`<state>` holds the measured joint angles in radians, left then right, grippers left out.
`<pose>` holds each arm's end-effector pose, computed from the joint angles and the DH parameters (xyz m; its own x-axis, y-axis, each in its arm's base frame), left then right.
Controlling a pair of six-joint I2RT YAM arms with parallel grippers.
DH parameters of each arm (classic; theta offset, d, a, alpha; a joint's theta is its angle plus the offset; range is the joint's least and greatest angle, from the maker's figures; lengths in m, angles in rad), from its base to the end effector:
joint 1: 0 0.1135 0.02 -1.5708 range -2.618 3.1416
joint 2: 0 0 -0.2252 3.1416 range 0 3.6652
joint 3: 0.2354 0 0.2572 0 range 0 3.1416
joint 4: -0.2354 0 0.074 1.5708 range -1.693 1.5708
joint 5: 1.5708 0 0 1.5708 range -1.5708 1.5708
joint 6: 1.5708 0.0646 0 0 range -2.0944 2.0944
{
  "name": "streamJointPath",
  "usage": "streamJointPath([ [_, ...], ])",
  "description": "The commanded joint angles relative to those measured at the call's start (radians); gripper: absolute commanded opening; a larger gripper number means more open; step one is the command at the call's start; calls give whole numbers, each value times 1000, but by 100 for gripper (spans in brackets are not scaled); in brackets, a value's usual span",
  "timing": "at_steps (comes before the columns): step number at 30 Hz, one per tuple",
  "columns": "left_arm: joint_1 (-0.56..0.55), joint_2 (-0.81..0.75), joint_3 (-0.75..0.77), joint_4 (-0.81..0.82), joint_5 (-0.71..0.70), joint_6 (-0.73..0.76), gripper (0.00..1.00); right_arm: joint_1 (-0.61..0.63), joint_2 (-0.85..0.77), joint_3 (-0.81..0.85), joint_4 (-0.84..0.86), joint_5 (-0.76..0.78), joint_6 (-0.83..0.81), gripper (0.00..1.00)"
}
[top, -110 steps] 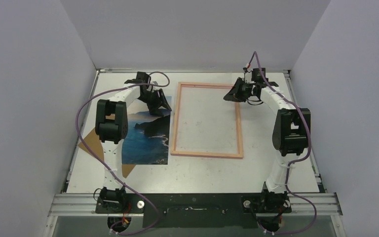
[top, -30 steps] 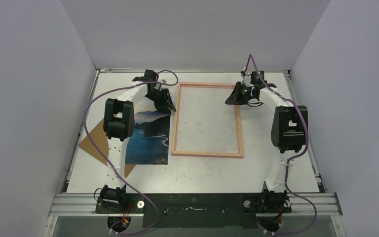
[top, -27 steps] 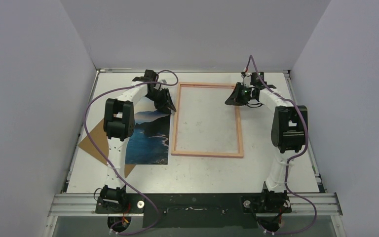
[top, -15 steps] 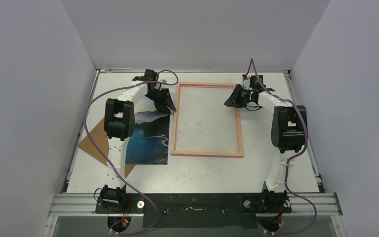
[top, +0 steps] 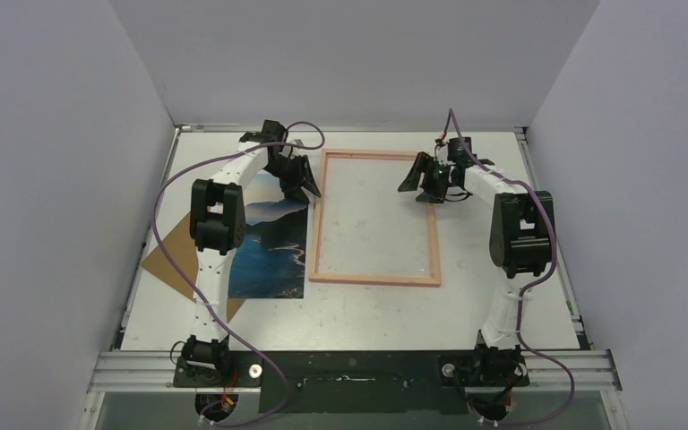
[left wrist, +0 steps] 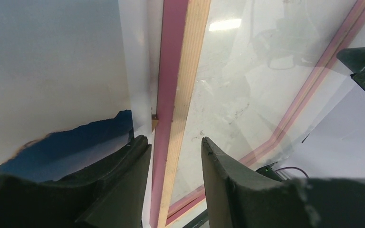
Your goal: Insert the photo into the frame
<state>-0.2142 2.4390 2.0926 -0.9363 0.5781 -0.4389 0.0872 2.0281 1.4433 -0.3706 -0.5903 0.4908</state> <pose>0.4653 -0.1374 0.1077 -0.9882 -0.1492 -0.0346 -0.0996 0.7975 -0.5950 0.4300 0.0737 0.1233 -0.9024 0.3142 -0.2949 0.0373 0.7388 0.6729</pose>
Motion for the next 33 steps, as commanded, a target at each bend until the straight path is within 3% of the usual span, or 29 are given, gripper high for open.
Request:
streamJointPath([
  [1,4,-3,51,-22,19,22,42,2,-33,52,13,30,21,68],
  [12,4,-35,57,-34,7,24,43,-10,-60,114,-71,128,34,80],
  [26,-6,-70,47,-39,-17,30,47,-14,-165,101,-216,446,-64,80],
  [33,-18,-73,18,-38,-57,36,50,-7,-147,49,-268,469,-86,81],
])
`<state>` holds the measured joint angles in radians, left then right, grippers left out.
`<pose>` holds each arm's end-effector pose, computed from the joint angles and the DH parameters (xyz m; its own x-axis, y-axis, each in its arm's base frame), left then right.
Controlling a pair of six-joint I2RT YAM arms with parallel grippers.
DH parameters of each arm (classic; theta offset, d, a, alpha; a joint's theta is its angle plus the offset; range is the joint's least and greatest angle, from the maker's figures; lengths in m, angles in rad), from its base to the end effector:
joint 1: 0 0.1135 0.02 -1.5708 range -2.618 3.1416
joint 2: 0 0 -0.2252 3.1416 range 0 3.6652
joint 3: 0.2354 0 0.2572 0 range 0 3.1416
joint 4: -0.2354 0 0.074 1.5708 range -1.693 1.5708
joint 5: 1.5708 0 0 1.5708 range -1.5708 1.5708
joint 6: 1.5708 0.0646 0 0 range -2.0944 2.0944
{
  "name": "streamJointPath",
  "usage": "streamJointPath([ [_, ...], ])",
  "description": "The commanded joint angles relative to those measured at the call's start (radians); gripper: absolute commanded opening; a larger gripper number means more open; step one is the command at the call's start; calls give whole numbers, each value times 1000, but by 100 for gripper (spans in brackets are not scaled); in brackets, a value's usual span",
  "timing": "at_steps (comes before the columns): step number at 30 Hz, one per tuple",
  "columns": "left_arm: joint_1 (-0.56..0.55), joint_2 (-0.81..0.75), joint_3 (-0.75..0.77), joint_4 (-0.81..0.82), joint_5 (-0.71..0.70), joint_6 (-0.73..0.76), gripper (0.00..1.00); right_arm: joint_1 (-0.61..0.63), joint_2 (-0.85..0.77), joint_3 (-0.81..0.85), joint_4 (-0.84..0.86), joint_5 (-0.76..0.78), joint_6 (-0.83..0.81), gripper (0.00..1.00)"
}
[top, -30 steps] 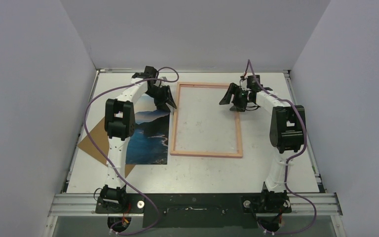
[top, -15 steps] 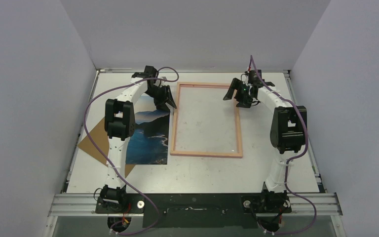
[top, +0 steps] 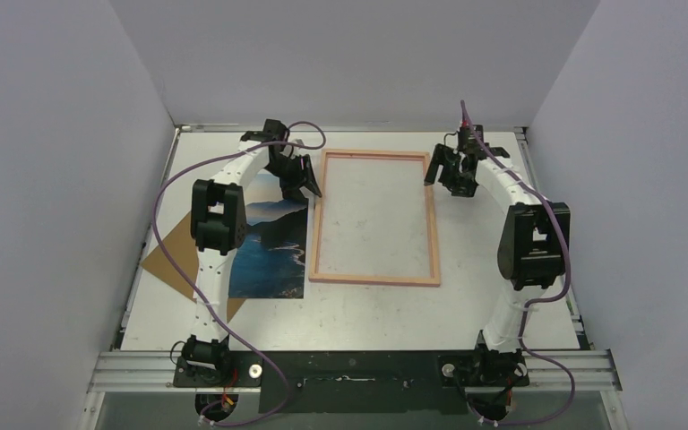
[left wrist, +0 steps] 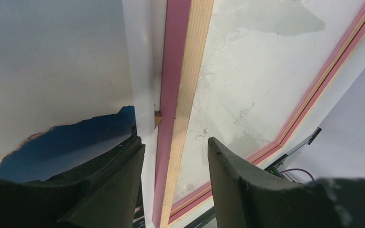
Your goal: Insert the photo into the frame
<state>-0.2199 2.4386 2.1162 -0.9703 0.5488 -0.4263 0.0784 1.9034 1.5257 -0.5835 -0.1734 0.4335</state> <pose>0.4645 -0.1384 0.1126 -0.9892 -0.1404 -0.0425 -0.0913 0.8164 -0.5703 0.4247 0.0445 0.1770 -0.8155 0.3510 -0.4602 0.1840 0.9111 0.3689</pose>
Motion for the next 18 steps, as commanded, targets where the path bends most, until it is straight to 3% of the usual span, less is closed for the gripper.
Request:
streamJointPath([
  [1,-14,-73,-9,-4,-32,23,50,6,-21,-38,-60,53,-32,81],
  [18,-69,-65,-24,1,-45,-10,51,31,-28,-217,8,-114,66,80],
])
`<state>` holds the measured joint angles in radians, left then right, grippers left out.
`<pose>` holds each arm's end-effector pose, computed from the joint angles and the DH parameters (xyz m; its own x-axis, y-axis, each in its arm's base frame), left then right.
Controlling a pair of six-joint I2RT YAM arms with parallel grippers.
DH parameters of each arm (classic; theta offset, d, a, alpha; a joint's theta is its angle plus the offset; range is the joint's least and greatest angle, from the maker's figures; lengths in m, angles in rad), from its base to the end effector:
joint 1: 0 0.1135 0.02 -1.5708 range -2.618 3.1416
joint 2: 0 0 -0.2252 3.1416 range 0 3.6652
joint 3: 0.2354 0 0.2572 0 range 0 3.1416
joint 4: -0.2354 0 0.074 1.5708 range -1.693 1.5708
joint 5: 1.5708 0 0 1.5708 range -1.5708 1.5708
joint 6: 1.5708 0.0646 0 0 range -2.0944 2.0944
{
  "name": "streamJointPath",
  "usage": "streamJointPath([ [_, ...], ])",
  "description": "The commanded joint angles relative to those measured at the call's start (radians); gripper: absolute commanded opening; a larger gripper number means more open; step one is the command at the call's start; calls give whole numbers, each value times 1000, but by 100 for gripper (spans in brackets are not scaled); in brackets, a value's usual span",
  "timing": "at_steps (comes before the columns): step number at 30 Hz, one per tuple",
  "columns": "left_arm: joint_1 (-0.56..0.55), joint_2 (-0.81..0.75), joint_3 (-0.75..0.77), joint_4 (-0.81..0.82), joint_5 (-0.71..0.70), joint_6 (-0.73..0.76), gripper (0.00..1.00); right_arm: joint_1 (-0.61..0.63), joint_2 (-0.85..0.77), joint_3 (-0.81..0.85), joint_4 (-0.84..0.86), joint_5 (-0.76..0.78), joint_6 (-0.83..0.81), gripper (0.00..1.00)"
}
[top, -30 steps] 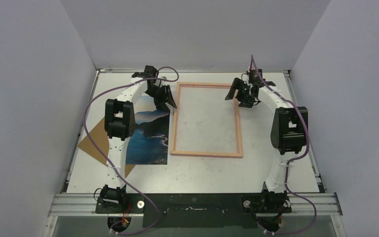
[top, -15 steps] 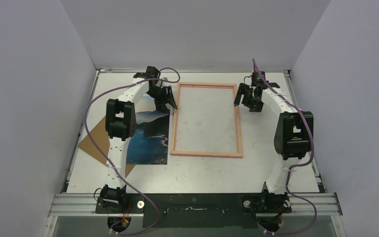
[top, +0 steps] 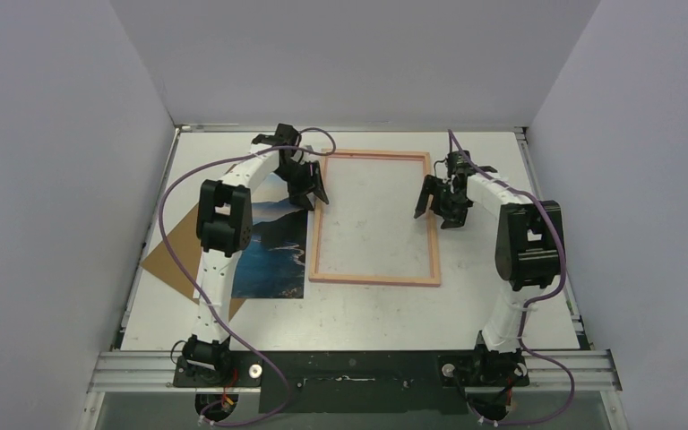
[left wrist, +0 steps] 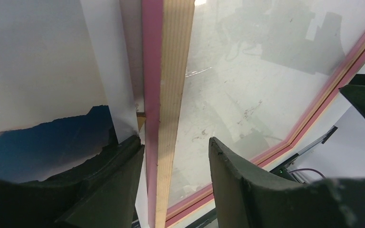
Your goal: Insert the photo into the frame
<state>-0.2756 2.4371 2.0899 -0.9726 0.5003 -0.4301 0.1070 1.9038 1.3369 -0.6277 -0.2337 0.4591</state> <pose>0.4531 -0.1603 0.1041 -0.9946 -0.0989 -0.0320 -0.0674 0.8479 -0.5259 0.3833 0.0562 0.1153 -0.9125 0.3356 -0.2339 0.2408 0.9030 0.3559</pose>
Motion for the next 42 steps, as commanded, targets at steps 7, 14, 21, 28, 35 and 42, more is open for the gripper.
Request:
streamJointPath([
  [7,-41,-84,-10,8,5,-23,50,5,-87,-106,31,-69,42,69],
  [14,-69,-125,-82,50,20,-50,50,19,-137,-153,-52,8,-27,56],
  [21,-95,-162,-153,78,26,-71,49,38,-192,-176,-110,100,-38,50],
  [28,-57,-226,-161,86,7,-74,51,37,-278,-112,-115,195,15,71],
  [35,14,-304,-132,3,-30,-2,56,89,-353,0,-78,185,62,76],
  [42,118,-434,-272,56,-294,-21,65,329,-286,18,161,121,232,74],
])
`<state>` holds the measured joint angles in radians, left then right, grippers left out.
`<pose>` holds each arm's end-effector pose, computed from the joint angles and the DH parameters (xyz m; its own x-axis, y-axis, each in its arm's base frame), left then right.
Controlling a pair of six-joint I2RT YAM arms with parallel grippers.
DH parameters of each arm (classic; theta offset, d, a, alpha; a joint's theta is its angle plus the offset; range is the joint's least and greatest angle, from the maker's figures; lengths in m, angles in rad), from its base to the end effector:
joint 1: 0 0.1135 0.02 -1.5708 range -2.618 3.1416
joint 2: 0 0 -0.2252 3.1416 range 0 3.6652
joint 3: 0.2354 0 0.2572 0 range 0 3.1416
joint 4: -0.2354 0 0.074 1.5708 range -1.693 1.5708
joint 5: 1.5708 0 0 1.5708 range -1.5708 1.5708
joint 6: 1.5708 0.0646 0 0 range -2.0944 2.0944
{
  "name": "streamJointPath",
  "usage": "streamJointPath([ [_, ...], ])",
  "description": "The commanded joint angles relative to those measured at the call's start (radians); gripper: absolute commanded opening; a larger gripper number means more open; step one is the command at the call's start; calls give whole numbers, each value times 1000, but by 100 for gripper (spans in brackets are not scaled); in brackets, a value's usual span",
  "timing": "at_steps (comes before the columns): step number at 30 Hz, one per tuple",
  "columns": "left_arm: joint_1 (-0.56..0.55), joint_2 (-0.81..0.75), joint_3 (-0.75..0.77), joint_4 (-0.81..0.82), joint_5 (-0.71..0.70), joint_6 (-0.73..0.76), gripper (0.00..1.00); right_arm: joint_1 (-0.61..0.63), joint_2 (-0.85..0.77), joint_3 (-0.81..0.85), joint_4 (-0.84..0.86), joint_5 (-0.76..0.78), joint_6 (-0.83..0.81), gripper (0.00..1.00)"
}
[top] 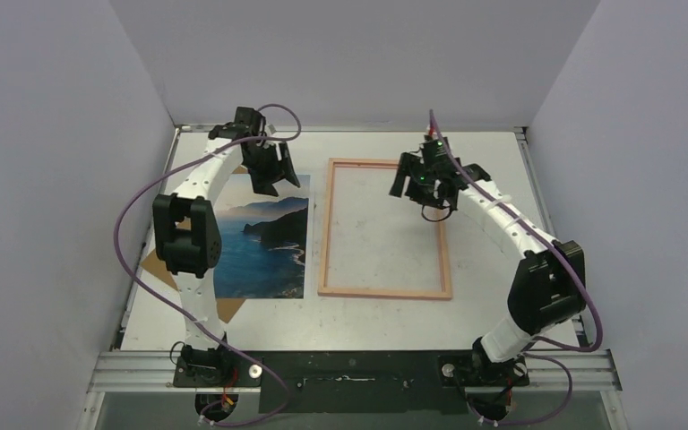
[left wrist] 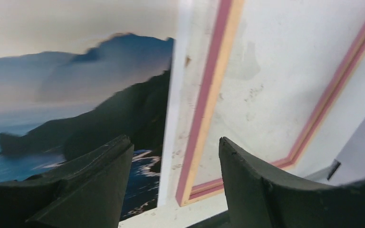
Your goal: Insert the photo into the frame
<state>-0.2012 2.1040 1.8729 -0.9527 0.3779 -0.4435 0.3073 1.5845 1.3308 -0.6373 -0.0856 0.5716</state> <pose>0.4286 -0.1117 0.1844 -0.9578 -0.2117 -0.1943 -0.0983 0.8769 -0.4706 0.3484 0.1163 0.2264 -0.8142 0.3071 -0.4927 0.1045 0.9123 0.3960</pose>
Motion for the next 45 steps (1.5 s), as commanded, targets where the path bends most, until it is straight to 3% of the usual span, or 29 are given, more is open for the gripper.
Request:
streamJointPath([
  [1,48,-105,-71,63,-193,-22,65,167,54,28,220,-24,152,74],
  [4,74,-100,-100,79,-224,-54,60,276,134,70,363,-25,243,72],
  [5,100,-95,-130,92,-230,-56,53,330,195,110,416,-25,294,71],
  [10,163,-73,-228,155,-182,-64,39,408,377,236,446,-10,408,60],
  [17,180,-56,-292,187,-193,-59,37,467,580,415,432,10,412,54],
  [24,210,-54,-363,218,-279,-97,35,509,710,633,205,258,371,58],
  [45,242,-2,-396,237,-241,-106,33,496,816,698,87,269,411,61],
])
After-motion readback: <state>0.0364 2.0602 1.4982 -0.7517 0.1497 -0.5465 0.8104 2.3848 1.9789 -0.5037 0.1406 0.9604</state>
